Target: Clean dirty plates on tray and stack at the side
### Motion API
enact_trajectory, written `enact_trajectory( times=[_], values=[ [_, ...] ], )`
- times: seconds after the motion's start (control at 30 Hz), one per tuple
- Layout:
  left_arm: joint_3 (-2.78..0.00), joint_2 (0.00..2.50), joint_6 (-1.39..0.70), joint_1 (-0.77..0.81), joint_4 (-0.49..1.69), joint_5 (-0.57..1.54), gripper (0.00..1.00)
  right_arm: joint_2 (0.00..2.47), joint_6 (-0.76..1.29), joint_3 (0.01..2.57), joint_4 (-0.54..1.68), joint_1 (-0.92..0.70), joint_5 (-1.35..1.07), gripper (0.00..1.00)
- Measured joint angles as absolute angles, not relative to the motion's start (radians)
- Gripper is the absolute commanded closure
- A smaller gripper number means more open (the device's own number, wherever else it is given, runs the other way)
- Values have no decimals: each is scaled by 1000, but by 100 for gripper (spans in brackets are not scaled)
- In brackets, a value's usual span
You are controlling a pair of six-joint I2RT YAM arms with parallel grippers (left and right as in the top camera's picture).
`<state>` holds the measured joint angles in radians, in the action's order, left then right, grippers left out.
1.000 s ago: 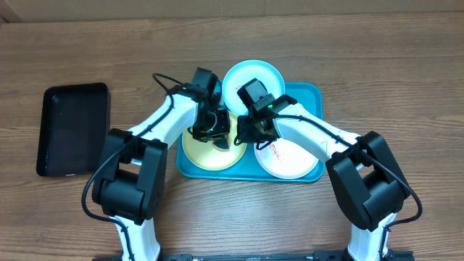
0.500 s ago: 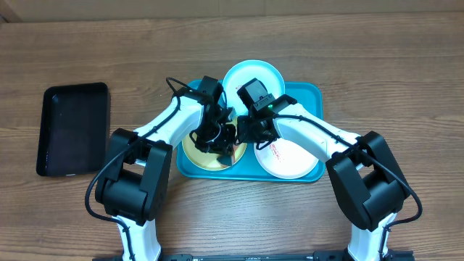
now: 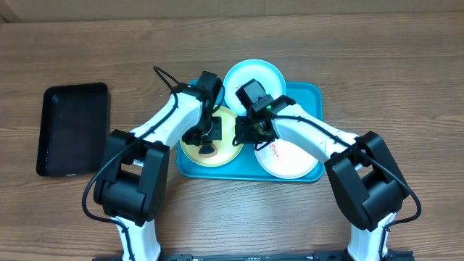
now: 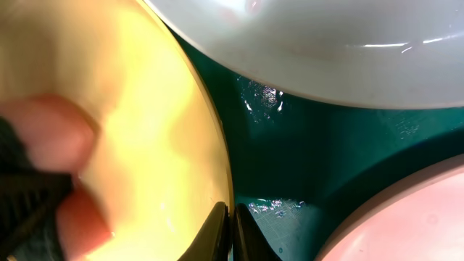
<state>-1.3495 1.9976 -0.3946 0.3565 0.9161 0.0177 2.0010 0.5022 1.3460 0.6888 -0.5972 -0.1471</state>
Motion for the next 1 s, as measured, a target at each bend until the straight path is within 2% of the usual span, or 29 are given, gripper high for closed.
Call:
enact_trajectory(
  times=[0.4,0.53,0.77,1.0],
  values=[
    [-1354,2003,-365,386,818,254,96,2001,504,1346,689,-597,-149,96],
    [-1354,2009,-355,408,833,266,96,2001,504,1346,698,-588,-149,96],
    [-1357,2010,-337,413,899,223,96,2001,501,1346,699,-590,-149,96],
    [-1436,2009,-368,392,1071,60,96,2001,500,1346,701,-590,-149,96]
  ],
)
